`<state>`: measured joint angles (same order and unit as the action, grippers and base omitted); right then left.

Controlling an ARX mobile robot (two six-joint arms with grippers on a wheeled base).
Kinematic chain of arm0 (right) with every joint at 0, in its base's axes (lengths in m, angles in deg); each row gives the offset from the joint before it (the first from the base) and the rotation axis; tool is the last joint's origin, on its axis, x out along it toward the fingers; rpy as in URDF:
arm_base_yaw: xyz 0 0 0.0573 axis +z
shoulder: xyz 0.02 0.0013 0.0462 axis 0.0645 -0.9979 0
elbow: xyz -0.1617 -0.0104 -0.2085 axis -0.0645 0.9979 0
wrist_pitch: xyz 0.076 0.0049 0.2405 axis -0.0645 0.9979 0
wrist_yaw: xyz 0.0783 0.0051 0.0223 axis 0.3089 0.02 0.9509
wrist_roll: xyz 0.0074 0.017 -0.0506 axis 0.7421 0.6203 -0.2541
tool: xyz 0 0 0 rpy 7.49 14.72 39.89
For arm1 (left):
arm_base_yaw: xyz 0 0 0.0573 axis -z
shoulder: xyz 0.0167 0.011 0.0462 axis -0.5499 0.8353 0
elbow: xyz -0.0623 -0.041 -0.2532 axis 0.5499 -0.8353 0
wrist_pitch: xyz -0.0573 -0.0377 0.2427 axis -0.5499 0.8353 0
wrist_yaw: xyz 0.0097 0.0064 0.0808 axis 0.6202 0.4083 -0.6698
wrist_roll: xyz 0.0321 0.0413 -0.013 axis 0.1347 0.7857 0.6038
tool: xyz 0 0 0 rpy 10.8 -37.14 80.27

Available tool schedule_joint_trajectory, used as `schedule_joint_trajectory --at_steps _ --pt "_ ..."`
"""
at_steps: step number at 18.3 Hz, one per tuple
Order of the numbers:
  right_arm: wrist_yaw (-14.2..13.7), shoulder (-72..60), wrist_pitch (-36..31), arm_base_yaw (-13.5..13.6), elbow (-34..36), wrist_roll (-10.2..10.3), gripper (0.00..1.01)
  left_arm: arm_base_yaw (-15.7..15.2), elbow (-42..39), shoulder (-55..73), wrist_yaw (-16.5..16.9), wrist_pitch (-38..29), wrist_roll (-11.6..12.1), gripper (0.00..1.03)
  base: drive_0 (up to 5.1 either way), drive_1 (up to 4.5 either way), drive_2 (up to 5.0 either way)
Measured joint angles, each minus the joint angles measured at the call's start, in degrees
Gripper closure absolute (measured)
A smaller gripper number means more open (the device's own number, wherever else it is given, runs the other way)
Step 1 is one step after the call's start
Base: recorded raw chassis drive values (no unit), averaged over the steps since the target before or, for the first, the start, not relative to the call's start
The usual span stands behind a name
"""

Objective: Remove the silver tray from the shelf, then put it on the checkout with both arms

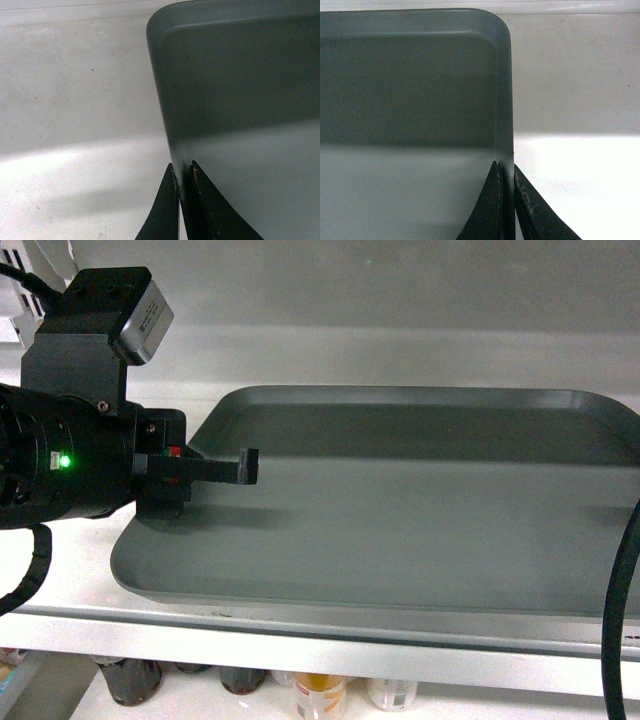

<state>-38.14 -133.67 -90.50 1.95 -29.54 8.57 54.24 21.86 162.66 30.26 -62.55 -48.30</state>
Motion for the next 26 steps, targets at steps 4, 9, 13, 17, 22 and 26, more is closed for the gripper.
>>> schedule_joint_trajectory --at_steps 4,9,13,17,22,26 --pt "-0.1 0.0 -0.1 0.0 0.0 0.0 0.98 -0.2 0.0 0.0 0.1 -0.1 0.2 0.99 0.1 -3.9 4.2" --pt "-0.2 0.0 0.0 0.0 0.0 0.0 0.98 -0.2 0.0 0.0 0.2 0.2 0.2 0.99 0.1 -4.09 4.3" --pt "-0.2 0.0 -0.1 0.0 0.0 0.0 0.98 -0.2 0.0 0.0 0.2 0.0 0.2 0.99 0.1 -4.12 4.2" --pt "-0.2 0.2 -0.2 0.0 0.0 0.0 0.98 -0.2 0.0 -0.1 0.2 0.0 0.2 0.99 0.2 -4.02 4.3" --pt "-0.2 0.3 0.0 0.0 0.0 0.0 0.98 -0.2 0.1 -0.2 0.2 0.3 0.3 0.99 0.2 -4.02 4.3" --pt "-0.3 0.3 -0.3 0.0 0.0 -0.1 0.98 -0.2 0.1 -0.2 0.3 0.0 0.4 0.99 0.0 -4.19 4.2"
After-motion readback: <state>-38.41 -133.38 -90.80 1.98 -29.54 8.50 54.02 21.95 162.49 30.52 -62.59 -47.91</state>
